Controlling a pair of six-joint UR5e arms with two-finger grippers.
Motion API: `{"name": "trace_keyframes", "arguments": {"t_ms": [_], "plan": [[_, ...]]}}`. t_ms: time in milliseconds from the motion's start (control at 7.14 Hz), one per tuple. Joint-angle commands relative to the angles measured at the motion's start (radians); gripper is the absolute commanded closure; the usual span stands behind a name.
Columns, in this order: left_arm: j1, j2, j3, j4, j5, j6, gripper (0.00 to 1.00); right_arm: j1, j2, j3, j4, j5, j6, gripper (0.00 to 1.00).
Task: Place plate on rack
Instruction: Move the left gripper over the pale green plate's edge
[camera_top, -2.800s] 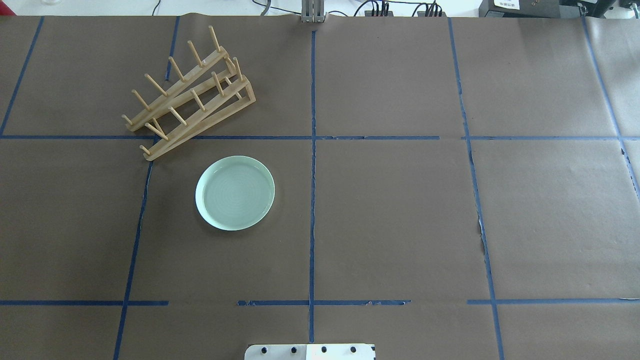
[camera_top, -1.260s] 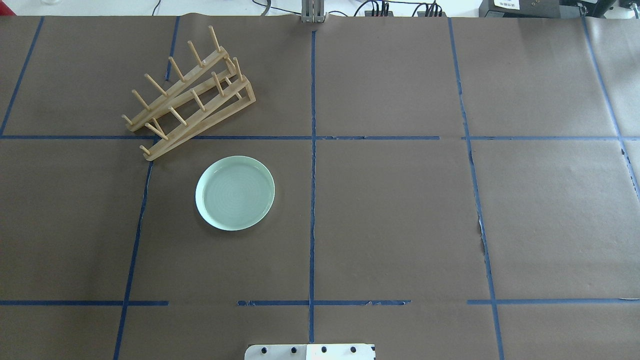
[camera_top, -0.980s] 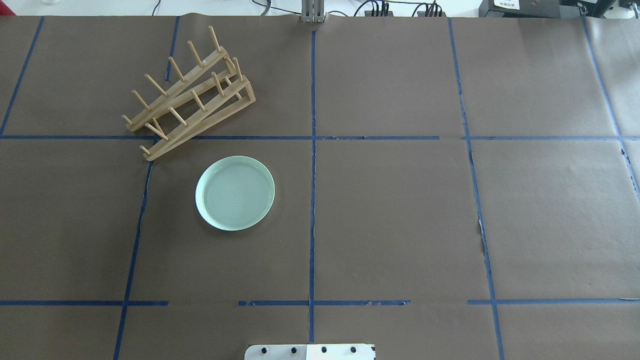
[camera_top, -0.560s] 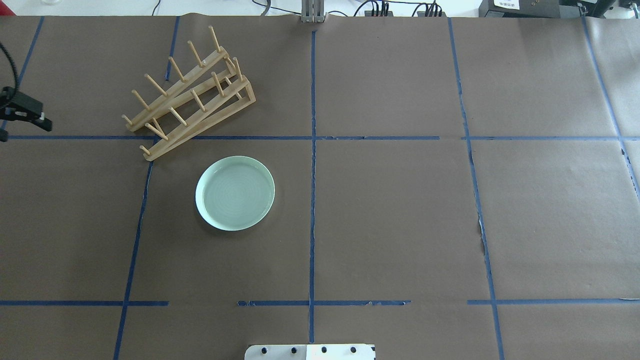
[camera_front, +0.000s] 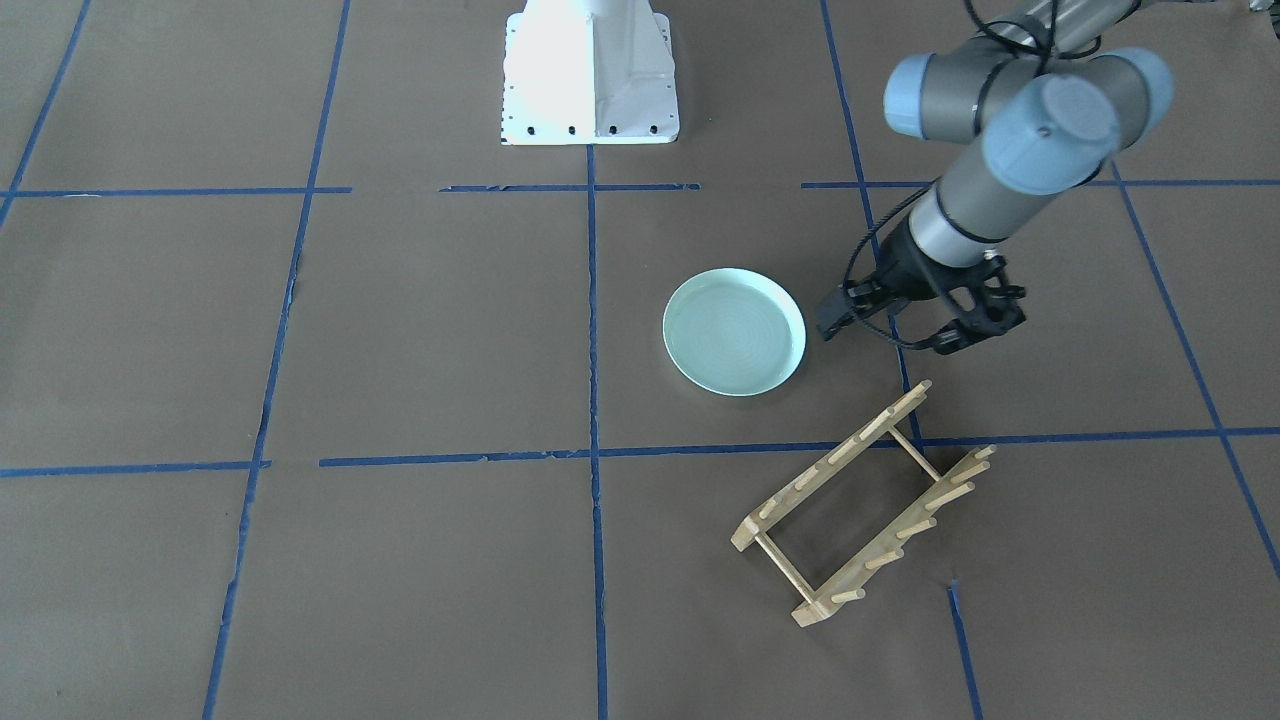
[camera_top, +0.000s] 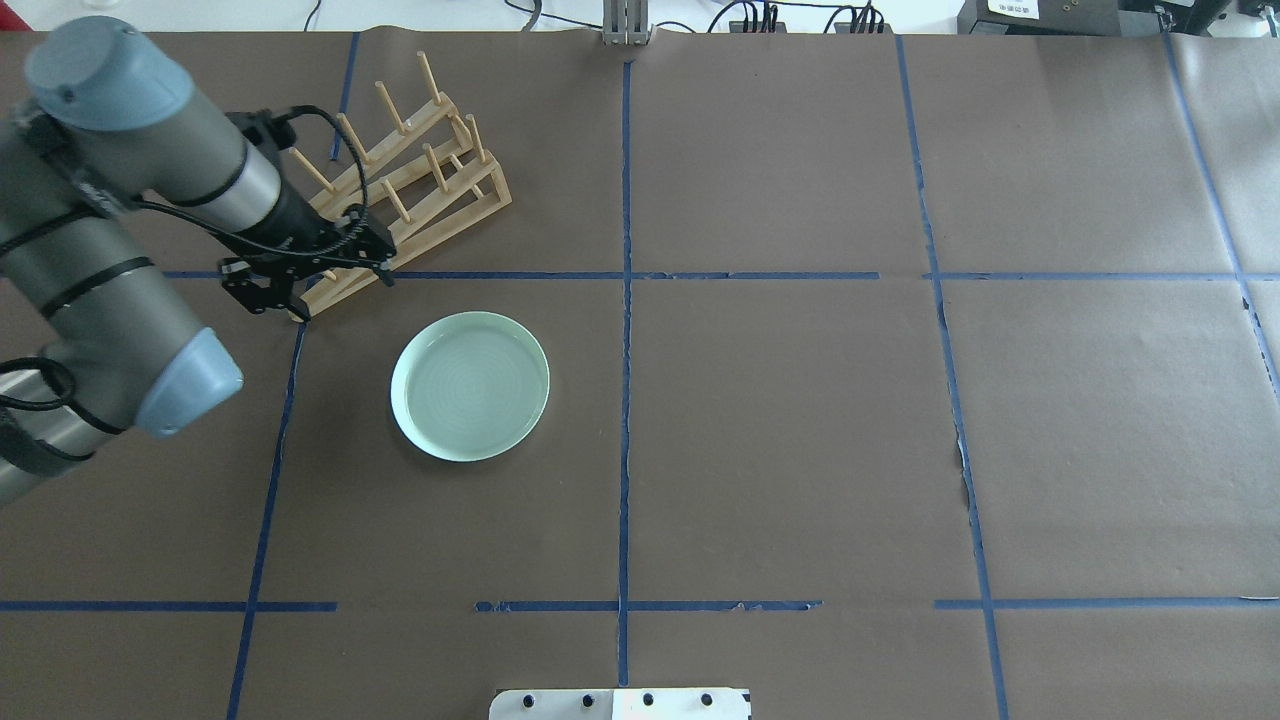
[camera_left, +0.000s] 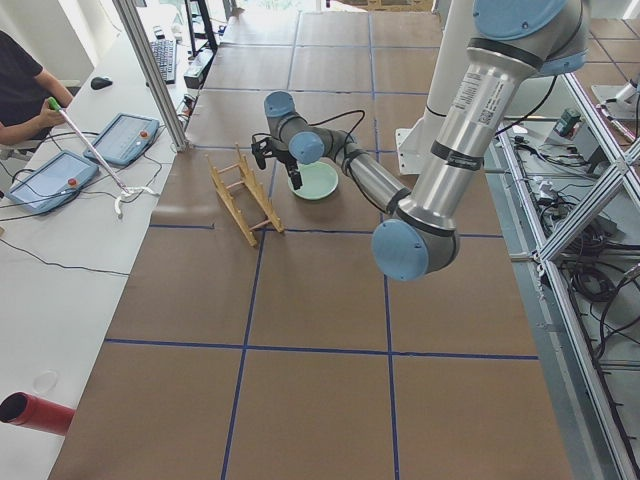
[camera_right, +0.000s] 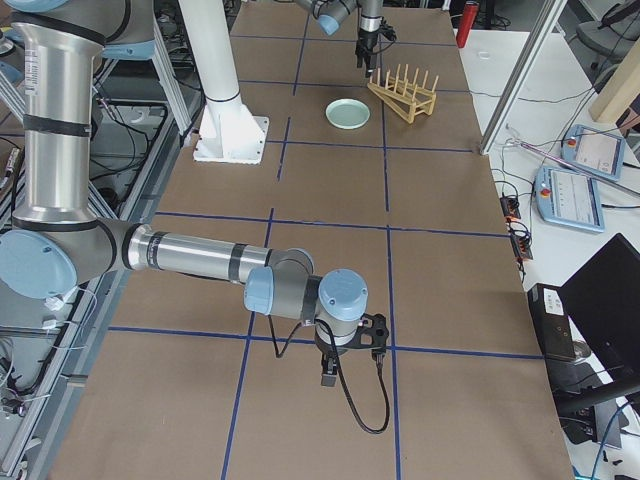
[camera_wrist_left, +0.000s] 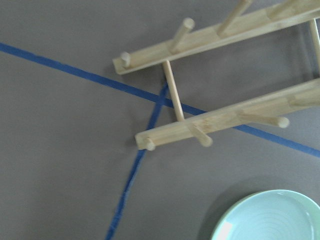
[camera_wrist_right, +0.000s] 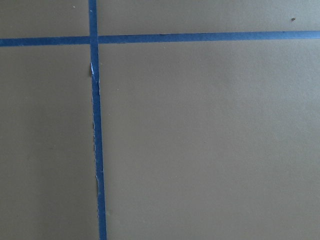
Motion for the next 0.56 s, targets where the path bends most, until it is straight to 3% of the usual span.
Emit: {"name": "trace_keyframes", "arguments": {"t_ms": [0,140,420], "plan": [[0.132,-0.192,0.166,0.071,0.109,-0.048,0.0,0.0,0.0,0.0,0.0,0.0,0.0,0.0],[0.156,-0.267,0.265,0.068,0.147,-0.049,0.0,0.0,0.0,-0.001,0.0,0.0,0.0,0.0],[0.215,-0.303,0.315,0.063,0.218,-0.06,0.04,0.0,0.0,0.001,0.0,0.0,0.0,0.0]]}}
